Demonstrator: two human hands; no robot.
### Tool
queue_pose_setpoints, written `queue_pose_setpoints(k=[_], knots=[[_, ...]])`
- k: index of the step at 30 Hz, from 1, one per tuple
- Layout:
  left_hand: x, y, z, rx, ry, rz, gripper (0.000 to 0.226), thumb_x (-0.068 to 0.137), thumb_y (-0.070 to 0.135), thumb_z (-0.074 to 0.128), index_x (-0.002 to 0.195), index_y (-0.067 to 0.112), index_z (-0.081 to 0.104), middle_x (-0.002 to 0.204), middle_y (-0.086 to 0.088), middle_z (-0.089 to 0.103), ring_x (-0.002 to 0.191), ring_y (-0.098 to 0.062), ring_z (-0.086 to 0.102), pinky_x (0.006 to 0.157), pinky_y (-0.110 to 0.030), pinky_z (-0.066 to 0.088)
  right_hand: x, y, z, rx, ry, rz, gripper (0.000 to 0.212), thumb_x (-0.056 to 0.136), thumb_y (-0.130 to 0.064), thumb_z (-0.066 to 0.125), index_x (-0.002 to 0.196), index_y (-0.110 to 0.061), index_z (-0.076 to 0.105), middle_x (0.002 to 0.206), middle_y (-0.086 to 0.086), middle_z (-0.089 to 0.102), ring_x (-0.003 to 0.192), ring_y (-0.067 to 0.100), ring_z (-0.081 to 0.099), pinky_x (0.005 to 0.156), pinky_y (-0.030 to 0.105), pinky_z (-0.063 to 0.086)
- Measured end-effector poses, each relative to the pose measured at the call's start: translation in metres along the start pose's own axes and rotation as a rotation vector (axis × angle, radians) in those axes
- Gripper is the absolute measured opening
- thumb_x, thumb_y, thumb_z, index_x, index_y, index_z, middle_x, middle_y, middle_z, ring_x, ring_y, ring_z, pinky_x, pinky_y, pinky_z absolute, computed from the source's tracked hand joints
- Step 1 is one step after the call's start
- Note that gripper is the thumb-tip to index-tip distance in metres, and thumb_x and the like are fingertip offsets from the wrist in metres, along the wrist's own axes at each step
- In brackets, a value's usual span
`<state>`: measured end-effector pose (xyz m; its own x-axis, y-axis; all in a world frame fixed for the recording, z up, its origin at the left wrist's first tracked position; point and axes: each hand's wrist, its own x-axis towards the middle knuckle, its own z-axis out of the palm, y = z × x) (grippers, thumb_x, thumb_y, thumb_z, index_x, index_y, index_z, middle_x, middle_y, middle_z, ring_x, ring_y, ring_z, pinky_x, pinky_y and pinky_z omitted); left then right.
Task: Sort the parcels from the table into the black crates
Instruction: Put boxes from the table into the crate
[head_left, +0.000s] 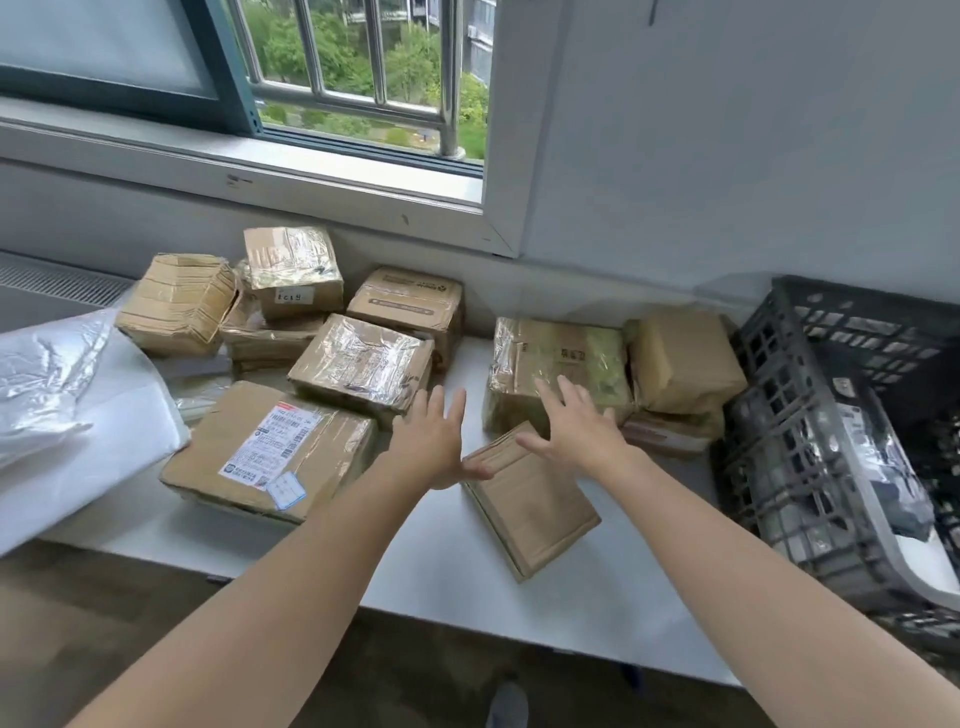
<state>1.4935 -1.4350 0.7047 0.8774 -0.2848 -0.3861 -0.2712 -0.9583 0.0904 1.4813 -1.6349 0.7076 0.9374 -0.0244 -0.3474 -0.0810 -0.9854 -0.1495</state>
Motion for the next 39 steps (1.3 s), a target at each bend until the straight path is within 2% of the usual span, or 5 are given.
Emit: queue_pose_setpoints(k=[8,22,30,36,39], knots=[[0.023,0.008,0.003,-0.089,-0.01,-0.078,0.118,0.079,0.077,0.055,0.157,0.019,-0.012,0.166,-0.009,-0.008,0.152,-0.029,-0.007,0.12,-0.052,0.019,0.039,0.008,0.004,0.044,0.049,-0.027,0.087,0.093,-0.064,0.048,0.158,-0.029,0.002,0.166,0.007,0.0,0.152,0.029,0.002,0.117,0.062,0.012],[0.105,0.035,0.0,-0.484,-0.018,0.042,0.1,0.091,0.06,0.056,0.158,0.015,-0.002,0.161,-0.01,0.014,0.148,-0.026,0.019,0.116,-0.041,0.027,0.076,0.044,0.01,0.05,-0.008,0.352,0.078,0.092,-0.074,0.035,0.156,-0.032,0.019,0.164,0.013,0.01,0.146,0.044,0.012,0.113,0.061,0.02],[0.15,0.006,-0.012,-0.752,-0.024,-0.055,0.102,0.093,0.051,0.061,0.157,0.007,-0.005,0.162,-0.019,0.017,0.146,-0.032,0.027,0.113,-0.042,0.032,0.102,0.046,0.017,0.379,0.273,0.424,0.073,0.091,-0.058,0.054,0.151,-0.023,0.031,0.152,0.012,0.032,0.134,0.036,0.035,0.105,0.045,0.038],[0.16,-0.011,-0.019,-0.871,0.043,0.026,0.096,0.074,0.033,0.085,0.148,0.01,0.029,0.14,0.001,0.048,0.118,-0.013,0.049,0.081,-0.005,0.037,0.112,0.049,0.01,0.698,0.264,0.416,0.093,0.084,-0.053,0.07,0.157,-0.023,0.02,0.159,0.006,0.03,0.141,0.027,0.038,0.11,0.041,0.036],[0.153,-0.019,-0.032,-0.895,0.172,0.091,0.109,0.071,0.032,0.088,0.156,0.014,0.021,0.155,0.003,0.037,0.141,-0.018,0.037,0.107,-0.018,0.032,0.104,0.049,-0.012,0.784,0.337,0.339,0.094,0.079,-0.058,0.072,0.155,-0.028,0.026,0.158,-0.002,0.034,0.142,0.02,0.037,0.114,0.039,0.033]])
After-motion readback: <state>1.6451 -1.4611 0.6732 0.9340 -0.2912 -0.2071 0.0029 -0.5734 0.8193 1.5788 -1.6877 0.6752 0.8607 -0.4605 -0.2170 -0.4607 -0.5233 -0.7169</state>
